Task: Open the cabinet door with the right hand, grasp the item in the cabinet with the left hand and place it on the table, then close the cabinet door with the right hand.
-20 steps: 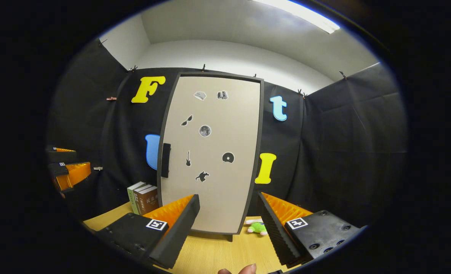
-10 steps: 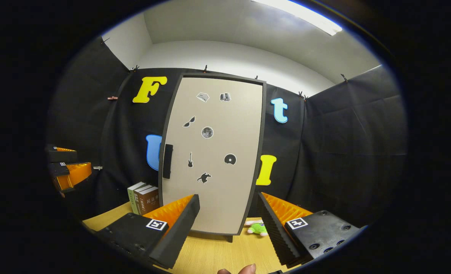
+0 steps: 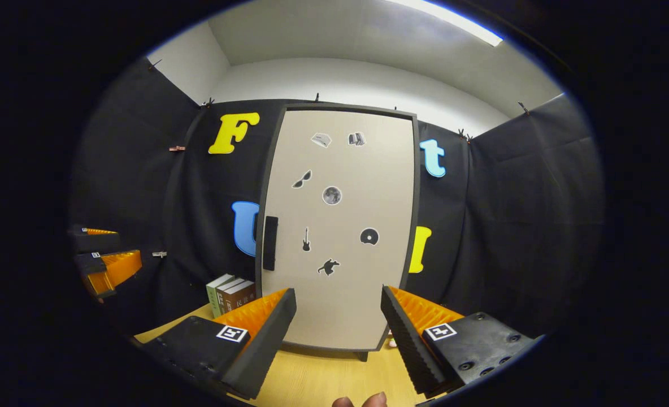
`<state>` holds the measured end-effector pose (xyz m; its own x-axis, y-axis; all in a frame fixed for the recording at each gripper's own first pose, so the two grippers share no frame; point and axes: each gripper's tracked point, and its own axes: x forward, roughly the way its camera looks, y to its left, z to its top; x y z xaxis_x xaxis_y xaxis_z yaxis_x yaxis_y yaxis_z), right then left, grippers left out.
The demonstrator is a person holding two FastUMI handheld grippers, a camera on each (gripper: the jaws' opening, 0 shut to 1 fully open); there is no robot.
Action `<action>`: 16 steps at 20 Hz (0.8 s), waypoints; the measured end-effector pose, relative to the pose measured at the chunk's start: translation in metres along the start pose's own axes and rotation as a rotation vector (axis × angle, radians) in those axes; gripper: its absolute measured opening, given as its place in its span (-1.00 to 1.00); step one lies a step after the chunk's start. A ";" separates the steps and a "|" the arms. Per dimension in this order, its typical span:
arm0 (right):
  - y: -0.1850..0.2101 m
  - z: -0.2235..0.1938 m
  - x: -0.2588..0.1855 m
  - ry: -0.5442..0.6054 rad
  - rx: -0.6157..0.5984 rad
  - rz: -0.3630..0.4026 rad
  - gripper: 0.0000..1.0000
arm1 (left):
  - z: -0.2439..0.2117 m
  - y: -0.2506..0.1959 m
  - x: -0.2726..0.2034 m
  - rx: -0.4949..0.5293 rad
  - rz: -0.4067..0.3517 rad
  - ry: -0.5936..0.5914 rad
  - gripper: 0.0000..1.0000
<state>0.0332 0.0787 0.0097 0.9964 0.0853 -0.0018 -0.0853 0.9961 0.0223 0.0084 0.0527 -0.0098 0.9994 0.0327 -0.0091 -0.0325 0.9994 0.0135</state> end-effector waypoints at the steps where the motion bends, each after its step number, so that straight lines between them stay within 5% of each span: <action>1: 0.008 0.002 0.007 -0.015 -0.001 0.010 0.95 | -0.001 0.005 0.001 0.004 0.007 0.001 0.90; 8: 0.059 0.014 0.076 -0.065 0.056 0.052 0.94 | -0.018 0.030 0.011 -0.028 0.054 0.027 0.91; 16: 0.110 -0.016 0.175 0.025 0.132 0.069 0.94 | -0.039 0.051 0.014 -0.053 0.102 0.067 0.90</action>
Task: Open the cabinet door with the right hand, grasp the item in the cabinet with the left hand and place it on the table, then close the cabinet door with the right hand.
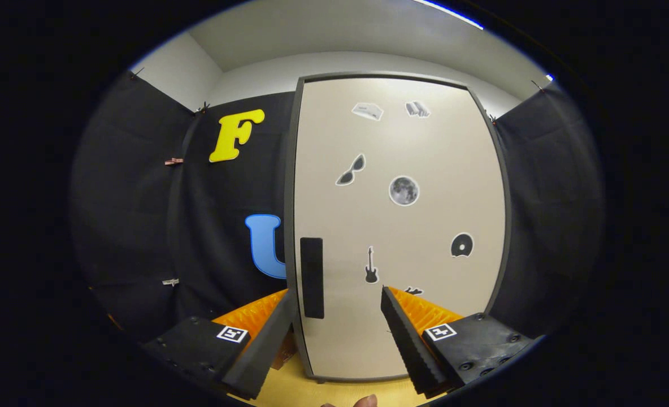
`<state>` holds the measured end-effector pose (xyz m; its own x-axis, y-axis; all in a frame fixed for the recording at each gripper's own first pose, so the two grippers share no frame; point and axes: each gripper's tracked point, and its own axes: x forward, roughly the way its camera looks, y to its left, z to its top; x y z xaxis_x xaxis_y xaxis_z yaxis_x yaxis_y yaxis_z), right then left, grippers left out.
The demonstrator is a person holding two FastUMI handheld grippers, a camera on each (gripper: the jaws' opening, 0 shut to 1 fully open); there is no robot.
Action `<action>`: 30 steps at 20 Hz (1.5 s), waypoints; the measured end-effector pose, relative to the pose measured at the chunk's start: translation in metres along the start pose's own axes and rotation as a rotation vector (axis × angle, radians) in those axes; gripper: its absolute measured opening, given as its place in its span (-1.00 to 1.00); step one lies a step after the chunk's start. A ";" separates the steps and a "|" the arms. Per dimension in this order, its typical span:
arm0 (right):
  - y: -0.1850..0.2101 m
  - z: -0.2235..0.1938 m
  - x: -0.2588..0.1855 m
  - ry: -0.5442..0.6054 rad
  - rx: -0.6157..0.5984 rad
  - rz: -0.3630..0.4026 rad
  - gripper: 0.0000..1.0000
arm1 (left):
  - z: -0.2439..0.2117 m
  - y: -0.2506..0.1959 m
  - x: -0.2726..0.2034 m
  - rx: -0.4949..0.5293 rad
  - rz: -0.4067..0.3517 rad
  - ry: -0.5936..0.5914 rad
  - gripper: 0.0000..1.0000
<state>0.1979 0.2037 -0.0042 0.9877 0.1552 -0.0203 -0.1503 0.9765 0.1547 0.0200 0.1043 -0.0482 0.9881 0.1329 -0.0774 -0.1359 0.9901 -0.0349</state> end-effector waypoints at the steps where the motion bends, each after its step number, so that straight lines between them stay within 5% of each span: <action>1: 0.002 -0.004 0.011 0.005 -0.002 -0.005 0.94 | -0.002 0.001 0.001 0.003 0.005 0.009 0.90; 11: 0.027 -0.023 0.086 0.005 -0.045 -0.026 0.89 | -0.013 0.021 0.001 -0.010 0.049 0.037 0.91; 12: 0.024 -0.028 0.089 0.022 -0.053 -0.044 0.80 | -0.015 0.023 0.000 -0.012 0.054 0.042 0.90; 13: 0.023 -0.027 0.089 0.019 -0.057 -0.067 0.42 | -0.016 0.027 0.000 -0.013 0.062 0.046 0.91; 15: 0.022 -0.029 0.090 0.023 -0.045 -0.081 0.04 | -0.020 0.032 -0.002 -0.012 0.078 0.058 0.90; 16: 0.027 -0.039 0.098 0.039 -0.028 -0.066 0.02 | -0.021 0.035 -0.004 -0.011 0.086 0.061 0.91; 17: 0.025 -0.030 0.092 0.028 -0.019 -0.064 -0.30 | -0.020 0.037 -0.005 -0.008 0.093 0.063 0.91; 21: 0.027 -0.032 0.086 0.069 -0.033 -0.007 -0.60 | -0.011 0.041 -0.015 0.006 0.111 0.045 0.91; 30: 0.022 -0.026 0.029 0.085 -0.011 0.071 -0.52 | 0.000 0.023 -0.039 0.015 0.097 0.026 0.91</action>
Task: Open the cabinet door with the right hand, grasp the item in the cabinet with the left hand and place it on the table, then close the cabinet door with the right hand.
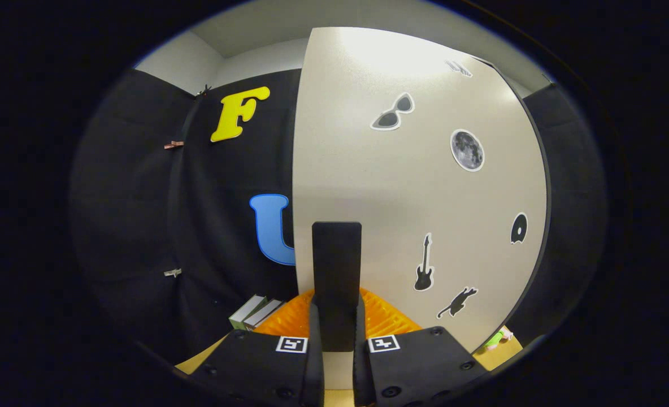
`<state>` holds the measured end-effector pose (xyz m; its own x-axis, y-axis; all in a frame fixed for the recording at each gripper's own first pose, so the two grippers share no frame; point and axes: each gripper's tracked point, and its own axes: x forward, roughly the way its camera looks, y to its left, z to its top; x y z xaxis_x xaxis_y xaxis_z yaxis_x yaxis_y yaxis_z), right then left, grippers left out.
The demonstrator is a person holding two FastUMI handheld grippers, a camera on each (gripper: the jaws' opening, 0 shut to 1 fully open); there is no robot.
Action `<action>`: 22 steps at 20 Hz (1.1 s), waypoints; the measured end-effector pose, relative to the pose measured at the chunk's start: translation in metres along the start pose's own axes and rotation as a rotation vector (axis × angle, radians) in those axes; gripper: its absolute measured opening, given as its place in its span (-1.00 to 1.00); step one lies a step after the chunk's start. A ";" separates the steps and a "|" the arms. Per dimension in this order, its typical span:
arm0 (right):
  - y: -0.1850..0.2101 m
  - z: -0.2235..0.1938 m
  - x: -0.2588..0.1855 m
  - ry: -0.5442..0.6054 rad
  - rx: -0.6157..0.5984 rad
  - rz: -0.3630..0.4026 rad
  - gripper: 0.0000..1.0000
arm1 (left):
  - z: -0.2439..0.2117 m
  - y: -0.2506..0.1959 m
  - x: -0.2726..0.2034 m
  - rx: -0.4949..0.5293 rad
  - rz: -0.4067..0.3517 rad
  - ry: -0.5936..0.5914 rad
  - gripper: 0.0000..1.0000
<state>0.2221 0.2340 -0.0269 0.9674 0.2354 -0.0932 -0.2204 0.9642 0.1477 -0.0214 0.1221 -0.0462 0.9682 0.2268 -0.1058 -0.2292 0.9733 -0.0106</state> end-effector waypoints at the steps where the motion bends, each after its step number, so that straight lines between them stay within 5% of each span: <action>1: -0.001 0.001 -0.007 0.002 0.000 0.012 -0.52 | 0.001 -0.001 -0.004 0.001 -0.001 -0.005 0.91; 13: -0.026 0.003 -0.074 0.026 0.037 0.095 -0.53 | 0.020 -0.031 -0.045 -0.001 -0.045 -0.029 0.90; 22: -0.058 0.005 -0.112 0.018 0.050 0.080 -0.53 | 0.028 -0.051 -0.056 0.003 -0.081 -0.047 0.90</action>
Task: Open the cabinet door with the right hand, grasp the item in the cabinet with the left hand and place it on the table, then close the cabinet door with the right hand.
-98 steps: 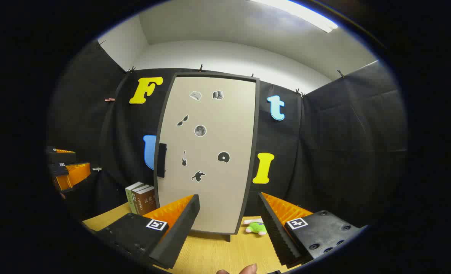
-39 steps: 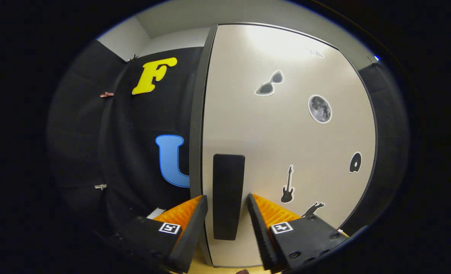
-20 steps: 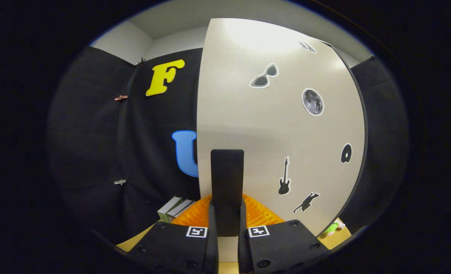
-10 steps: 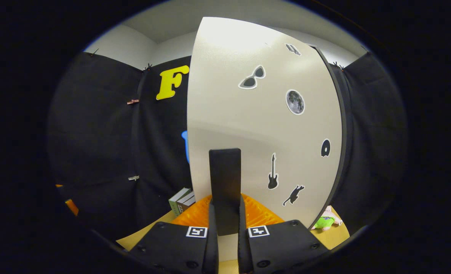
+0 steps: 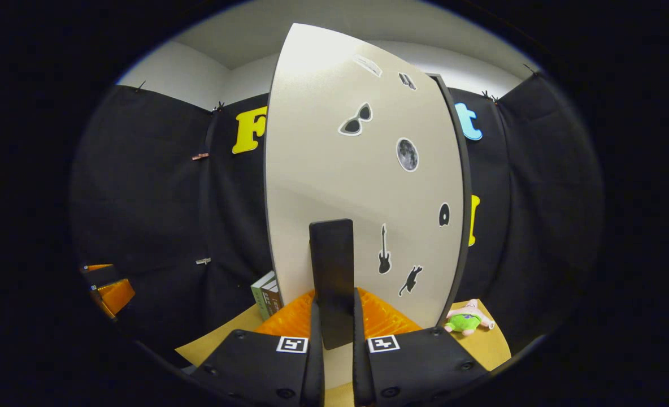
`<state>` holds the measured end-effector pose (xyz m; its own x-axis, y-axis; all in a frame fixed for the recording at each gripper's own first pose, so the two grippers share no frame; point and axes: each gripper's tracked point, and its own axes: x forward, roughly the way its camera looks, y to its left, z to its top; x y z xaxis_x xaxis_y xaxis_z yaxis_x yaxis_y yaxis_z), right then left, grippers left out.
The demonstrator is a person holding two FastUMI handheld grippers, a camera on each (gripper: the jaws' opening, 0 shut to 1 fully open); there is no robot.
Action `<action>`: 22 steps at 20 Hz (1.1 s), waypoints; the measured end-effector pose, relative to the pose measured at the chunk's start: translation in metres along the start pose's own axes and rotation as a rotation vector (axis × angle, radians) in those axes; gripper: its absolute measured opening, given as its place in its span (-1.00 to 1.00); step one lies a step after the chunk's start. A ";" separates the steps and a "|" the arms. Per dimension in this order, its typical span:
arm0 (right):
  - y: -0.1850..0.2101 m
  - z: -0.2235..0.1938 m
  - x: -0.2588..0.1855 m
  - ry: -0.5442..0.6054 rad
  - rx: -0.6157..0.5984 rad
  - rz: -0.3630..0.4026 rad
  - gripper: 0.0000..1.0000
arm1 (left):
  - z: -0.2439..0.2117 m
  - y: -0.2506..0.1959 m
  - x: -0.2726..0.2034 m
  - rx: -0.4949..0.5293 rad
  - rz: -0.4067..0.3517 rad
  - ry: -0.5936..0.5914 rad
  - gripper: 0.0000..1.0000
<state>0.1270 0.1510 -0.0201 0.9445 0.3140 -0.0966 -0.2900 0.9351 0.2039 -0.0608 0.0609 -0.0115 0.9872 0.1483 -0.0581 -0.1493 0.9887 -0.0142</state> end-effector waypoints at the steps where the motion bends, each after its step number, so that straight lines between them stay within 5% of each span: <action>1: -0.004 0.001 -0.004 -0.001 0.004 -0.007 -0.53 | 0.002 -0.003 0.000 0.000 -0.005 -0.004 0.90; 22: -0.085 0.014 -0.035 -0.050 -0.033 -0.226 -0.57 | 0.008 -0.072 0.042 -0.024 -0.111 0.001 0.90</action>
<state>0.1203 0.0581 -0.0200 0.9923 0.0882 -0.0872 -0.0744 0.9858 0.1508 -0.0078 -0.0042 -0.0045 0.9977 0.0378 -0.0558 -0.0402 0.9982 -0.0441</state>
